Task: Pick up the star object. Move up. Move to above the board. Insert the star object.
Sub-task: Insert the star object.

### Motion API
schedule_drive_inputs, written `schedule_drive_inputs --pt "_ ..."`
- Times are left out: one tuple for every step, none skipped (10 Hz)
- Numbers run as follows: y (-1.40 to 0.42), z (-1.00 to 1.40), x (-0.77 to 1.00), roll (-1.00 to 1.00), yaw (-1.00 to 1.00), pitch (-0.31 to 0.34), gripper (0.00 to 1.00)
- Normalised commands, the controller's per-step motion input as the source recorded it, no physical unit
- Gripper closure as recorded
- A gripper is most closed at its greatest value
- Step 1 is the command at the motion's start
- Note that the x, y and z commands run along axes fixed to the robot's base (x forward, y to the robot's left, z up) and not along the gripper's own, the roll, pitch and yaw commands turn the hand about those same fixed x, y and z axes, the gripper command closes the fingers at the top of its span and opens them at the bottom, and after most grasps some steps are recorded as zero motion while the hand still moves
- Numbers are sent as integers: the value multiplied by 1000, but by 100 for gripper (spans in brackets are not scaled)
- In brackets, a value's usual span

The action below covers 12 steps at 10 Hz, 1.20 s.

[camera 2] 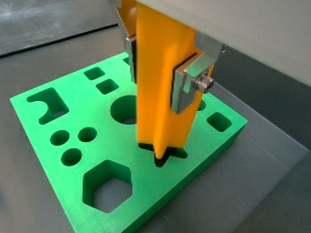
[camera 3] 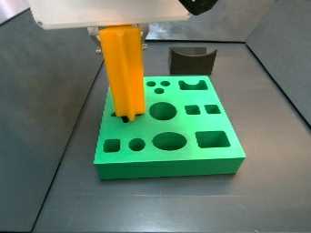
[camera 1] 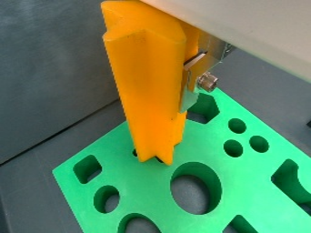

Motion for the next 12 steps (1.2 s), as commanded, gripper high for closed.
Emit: schedule_drive_inputs --pt "0 0 -157 0 -183 0 100" --pt "0 -23 -83 0 -203 0 100" --pt "0 -31 -26 0 -206 -4 100" --pt "0 -51 -26 -1 -209 -17 100" --pt "0 -120 0 -37 -200 -47 100" --pt "0 -246 0 -11 -151 -69 100" --pt "0 -329 0 -6 -143 -76 100" --pt "0 -389 0 9 -131 -59 100" --pt "17 -346 0 101 -74 -16 100" --pt "37 -271 0 121 -46 0 100" --pt "60 -157 -9 103 -3 0 100" --pt "37 -20 0 56 0 0 100"
